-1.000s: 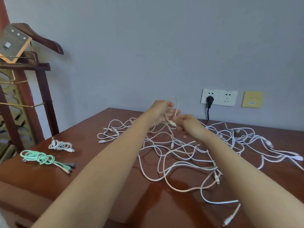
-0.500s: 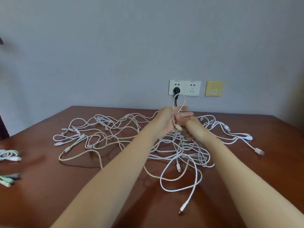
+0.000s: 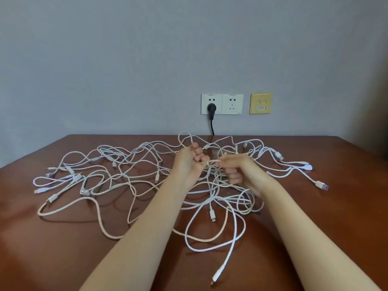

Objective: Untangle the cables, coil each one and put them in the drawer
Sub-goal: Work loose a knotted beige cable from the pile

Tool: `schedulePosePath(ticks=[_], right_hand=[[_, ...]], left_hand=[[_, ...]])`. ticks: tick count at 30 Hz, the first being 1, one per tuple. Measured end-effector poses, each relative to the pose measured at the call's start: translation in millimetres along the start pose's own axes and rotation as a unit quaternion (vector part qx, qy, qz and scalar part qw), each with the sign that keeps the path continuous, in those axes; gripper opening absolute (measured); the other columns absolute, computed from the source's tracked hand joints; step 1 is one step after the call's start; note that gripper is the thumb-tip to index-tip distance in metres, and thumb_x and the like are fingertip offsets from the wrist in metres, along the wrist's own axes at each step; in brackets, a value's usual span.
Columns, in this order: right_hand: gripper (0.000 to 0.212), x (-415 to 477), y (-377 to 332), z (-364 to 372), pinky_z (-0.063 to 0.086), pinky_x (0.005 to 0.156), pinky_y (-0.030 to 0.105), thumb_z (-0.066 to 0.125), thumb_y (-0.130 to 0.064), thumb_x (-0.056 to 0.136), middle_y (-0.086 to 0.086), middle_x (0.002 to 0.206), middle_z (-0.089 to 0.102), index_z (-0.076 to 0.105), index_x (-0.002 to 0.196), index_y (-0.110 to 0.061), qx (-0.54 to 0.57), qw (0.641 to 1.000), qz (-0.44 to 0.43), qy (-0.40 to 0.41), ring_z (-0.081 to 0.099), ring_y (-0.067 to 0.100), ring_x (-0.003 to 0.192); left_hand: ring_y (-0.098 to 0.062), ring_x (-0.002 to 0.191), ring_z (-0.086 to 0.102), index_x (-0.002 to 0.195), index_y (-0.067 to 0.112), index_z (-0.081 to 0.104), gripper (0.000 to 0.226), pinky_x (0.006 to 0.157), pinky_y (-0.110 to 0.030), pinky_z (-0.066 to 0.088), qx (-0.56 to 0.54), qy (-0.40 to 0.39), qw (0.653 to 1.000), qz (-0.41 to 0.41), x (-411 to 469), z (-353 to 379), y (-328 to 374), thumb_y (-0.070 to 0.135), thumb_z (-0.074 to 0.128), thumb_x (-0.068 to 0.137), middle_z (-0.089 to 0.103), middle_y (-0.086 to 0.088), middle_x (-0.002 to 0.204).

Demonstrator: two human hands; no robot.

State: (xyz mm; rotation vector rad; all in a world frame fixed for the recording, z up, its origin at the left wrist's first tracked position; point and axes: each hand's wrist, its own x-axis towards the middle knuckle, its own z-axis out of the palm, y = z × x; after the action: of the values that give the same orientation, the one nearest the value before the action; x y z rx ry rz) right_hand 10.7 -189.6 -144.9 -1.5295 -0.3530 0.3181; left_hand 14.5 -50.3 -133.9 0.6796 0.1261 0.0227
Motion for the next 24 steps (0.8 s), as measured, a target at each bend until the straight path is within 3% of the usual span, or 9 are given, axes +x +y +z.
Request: schedulePosePath(ticks=[2,5,8,11,14,17,21,24], right_hand=[[0.016,1.6,3.6,-1.2,0.028,0.039,0.013,0.056,-0.004,0.085,-0.011,0.043,0.034,0.061,0.072,-0.010,0.039,0.999,-0.032,0.002,0.025,0.003,0.038],[0.017,4.0,3.9,-2.6,0.042,0.048,0.014,0.056,-0.015,0.077,-0.009,0.045,0.031,0.062,0.061,-0.012,0.210,0.974,-0.086,0.000,0.028,0.004,0.041],[0.016,5.3,0.5,2.7,0.043,0.047,0.015,0.052,-0.017,0.080,-0.009,0.046,0.027,0.055,0.065,-0.012,0.294,0.950,-0.104,0.007,0.026,0.004,0.040],[0.020,4.8,-2.0,10.7,0.024,0.037,0.013,0.047,-0.013,0.092,-0.011,0.041,0.025,0.053,0.073,-0.008,0.203,0.973,-0.099,0.047,0.020,0.002,0.036],[0.024,2.0,-3.8,19.1,0.017,0.034,0.012,0.048,-0.013,0.094,-0.013,0.038,0.027,0.056,0.072,-0.008,0.133,0.982,-0.106,0.080,0.019,0.001,0.034],[0.025,-1.6,-4.5,26.0,0.020,0.033,0.012,0.052,-0.015,0.093,-0.011,0.033,0.033,0.057,0.070,-0.008,0.056,0.986,-0.115,0.110,0.025,0.000,0.031],[0.025,1.0,-2.2,24.3,0.029,0.032,0.012,0.058,-0.017,0.091,-0.009,0.036,0.046,0.060,0.067,-0.011,0.033,0.979,-0.111,0.168,0.041,0.003,0.031],[0.023,2.1,1.6,20.5,0.034,0.036,0.015,0.061,-0.015,0.088,-0.004,0.040,0.048,0.062,0.066,-0.008,-0.045,0.970,-0.140,0.196,0.042,0.004,0.033]], left_hand=[[-0.007,0.025,0.024,0.067,0.011,0.038,0.041,0.032,-0.010,0.025,-0.012,0.005,1.000,-0.023,1.8,-0.4,2.4,-0.008,0.010,0.091,0.034,0.002,0.037],[-0.008,0.026,0.025,0.069,0.011,0.039,0.042,0.032,-0.011,0.027,-0.030,0.007,0.999,-0.039,0.3,-3.8,5.9,-0.012,0.010,0.089,0.035,0.000,0.044],[-0.007,0.027,0.024,0.070,0.010,0.038,0.041,0.031,-0.013,0.025,0.002,0.023,0.998,-0.055,-2.1,-13.1,4.3,-0.011,0.009,0.088,0.035,-0.001,0.047],[-0.004,0.026,0.023,0.070,0.011,0.038,0.038,0.031,-0.010,0.022,0.147,0.012,0.987,-0.058,-8.0,-15.5,1.0,-0.009,0.016,0.094,0.040,0.002,0.042],[-0.001,0.024,0.022,0.073,0.009,0.040,0.032,0.029,-0.010,0.018,0.273,-0.013,0.961,-0.047,-14.1,-7.8,-5.4,-0.003,0.023,0.097,0.042,0.000,0.041],[-0.002,0.026,0.022,0.073,0.009,0.046,0.028,0.029,-0.012,0.016,0.355,-0.038,0.932,-0.057,-17.2,-4.4,-11.5,0.004,0.027,0.094,0.046,-0.004,0.048],[-0.003,0.028,0.023,0.072,0.010,0.047,0.033,0.031,-0.012,0.015,0.371,-0.112,0.918,-0.083,-17.6,-4.0,-10.8,0.021,0.026,0.096,0.048,-0.001,0.045],[-0.001,0.024,0.026,0.070,0.011,0.044,0.037,0.030,-0.010,0.014,0.458,-0.130,0.877,-0.068,-19.9,-2.6,-16.6,0.026,0.029,0.101,0.046,0.006,0.038]])
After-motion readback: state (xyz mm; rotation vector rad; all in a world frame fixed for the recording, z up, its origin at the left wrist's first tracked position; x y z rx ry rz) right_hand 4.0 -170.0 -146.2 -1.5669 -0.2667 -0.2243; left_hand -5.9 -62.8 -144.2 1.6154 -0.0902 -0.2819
